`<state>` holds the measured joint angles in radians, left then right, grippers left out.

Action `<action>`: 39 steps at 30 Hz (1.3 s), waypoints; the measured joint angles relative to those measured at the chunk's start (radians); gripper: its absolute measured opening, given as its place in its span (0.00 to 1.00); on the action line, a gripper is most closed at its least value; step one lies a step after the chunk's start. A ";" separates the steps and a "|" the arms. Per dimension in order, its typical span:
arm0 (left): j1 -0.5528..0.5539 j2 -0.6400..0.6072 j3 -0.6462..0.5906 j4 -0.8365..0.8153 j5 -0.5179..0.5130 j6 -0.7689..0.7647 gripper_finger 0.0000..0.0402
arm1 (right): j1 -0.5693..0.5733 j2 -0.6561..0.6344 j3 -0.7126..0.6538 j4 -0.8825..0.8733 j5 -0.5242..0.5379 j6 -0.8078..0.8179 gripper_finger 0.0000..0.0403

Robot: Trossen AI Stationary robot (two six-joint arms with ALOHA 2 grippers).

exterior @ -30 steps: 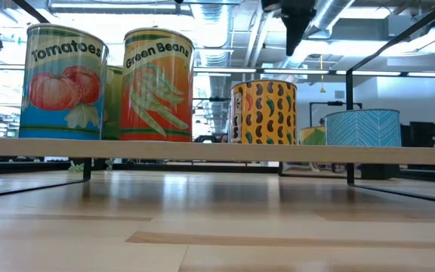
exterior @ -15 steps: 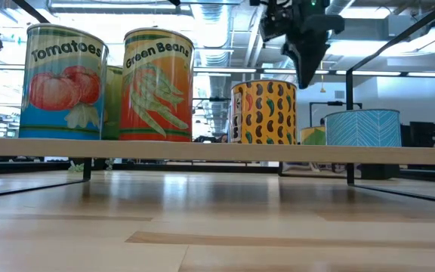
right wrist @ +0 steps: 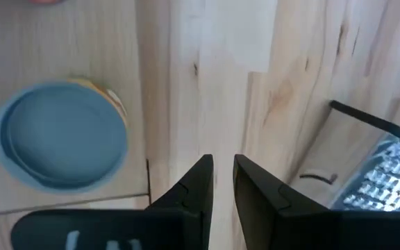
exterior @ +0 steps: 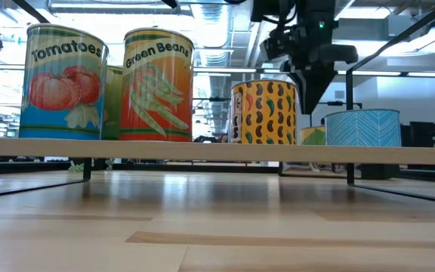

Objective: Pick and place cans onto a shelf
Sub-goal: Put the canned mushrooms on the shelf

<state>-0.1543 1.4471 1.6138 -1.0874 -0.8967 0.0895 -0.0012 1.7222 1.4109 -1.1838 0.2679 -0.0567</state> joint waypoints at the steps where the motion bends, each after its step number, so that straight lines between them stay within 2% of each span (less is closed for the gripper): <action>1: 0.000 0.000 0.000 0.000 0.000 0.000 0.14 | 0.003 0.000 -0.009 0.009 0.000 0.003 0.20; 11: 0.000 0.000 0.000 0.001 0.000 -0.007 0.14 | 0.041 0.000 -0.091 0.069 -0.007 0.031 0.20; 23: 0.000 0.000 0.000 0.001 0.000 -0.008 0.14 | 0.093 0.000 -0.110 0.108 -0.039 0.048 0.20; 34: 0.000 0.000 0.000 0.001 0.002 -0.008 0.14 | 0.077 0.000 -0.110 0.112 -0.035 0.083 0.20; 39: 0.000 0.000 0.000 0.001 0.036 -0.008 0.14 | 0.063 0.000 -0.111 0.130 -0.032 0.102 0.20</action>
<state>-0.1543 1.4471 1.6142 -1.0863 -0.8603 0.0818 0.0619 1.7218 1.3003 -1.0533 0.2355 0.0451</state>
